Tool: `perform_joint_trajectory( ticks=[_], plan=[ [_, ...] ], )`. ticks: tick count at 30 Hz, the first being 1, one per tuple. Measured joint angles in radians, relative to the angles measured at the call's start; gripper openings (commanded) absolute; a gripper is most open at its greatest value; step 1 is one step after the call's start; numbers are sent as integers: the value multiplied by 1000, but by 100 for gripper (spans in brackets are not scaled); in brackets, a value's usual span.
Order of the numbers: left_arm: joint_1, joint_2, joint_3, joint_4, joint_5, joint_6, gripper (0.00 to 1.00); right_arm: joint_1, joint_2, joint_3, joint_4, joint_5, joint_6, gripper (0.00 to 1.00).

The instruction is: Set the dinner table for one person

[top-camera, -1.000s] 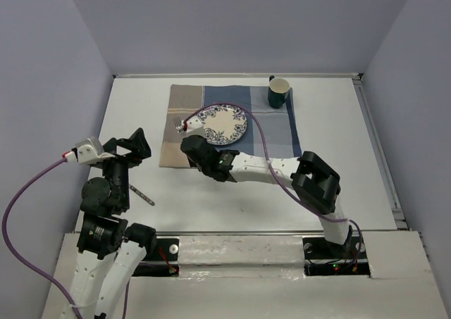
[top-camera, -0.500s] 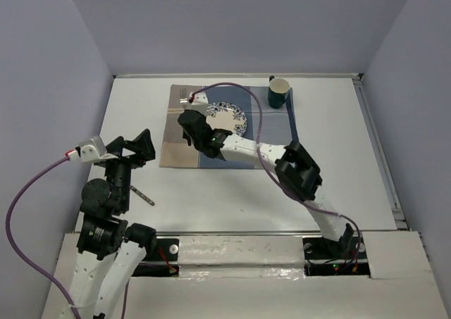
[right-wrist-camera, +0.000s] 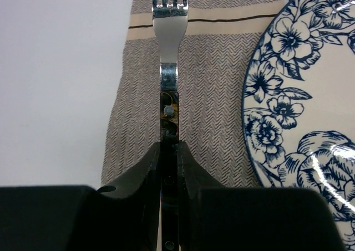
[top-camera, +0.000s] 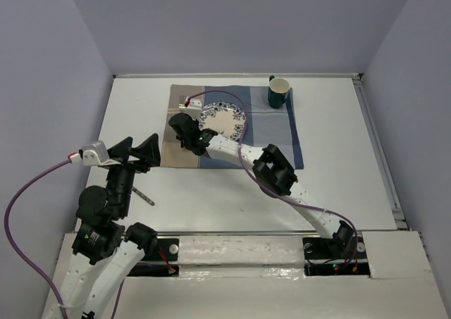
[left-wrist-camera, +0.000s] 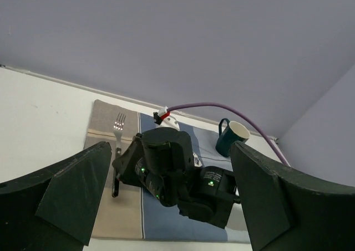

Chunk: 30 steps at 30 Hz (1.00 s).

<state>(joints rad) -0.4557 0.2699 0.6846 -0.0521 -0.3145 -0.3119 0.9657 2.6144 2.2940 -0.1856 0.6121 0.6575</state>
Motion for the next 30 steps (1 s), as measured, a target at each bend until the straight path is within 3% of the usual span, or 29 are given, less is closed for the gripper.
perform_joint_trajectory(
  ticks=[11, 17, 20, 26, 30],
  plan=[
    [-21, 0, 0, 0, -4, 0, 99, -34, 68, 61, -32, -7, 58, 0],
    [-21, 1, 0, 0, -6, 0, 99, -36, 77, 64, -32, -21, 77, 11],
    [-21, 1, 0, 0, -8, 0, 99, -36, 77, 64, -32, -26, 79, 30],
    [-20, 2, 0, 0, -8, 0, 99, -36, 77, 64, -31, -37, 72, 44],
    [-13, 3, 0, 0, -8, 1, 99, -36, 70, 51, -22, -51, 54, 46]
  ],
)
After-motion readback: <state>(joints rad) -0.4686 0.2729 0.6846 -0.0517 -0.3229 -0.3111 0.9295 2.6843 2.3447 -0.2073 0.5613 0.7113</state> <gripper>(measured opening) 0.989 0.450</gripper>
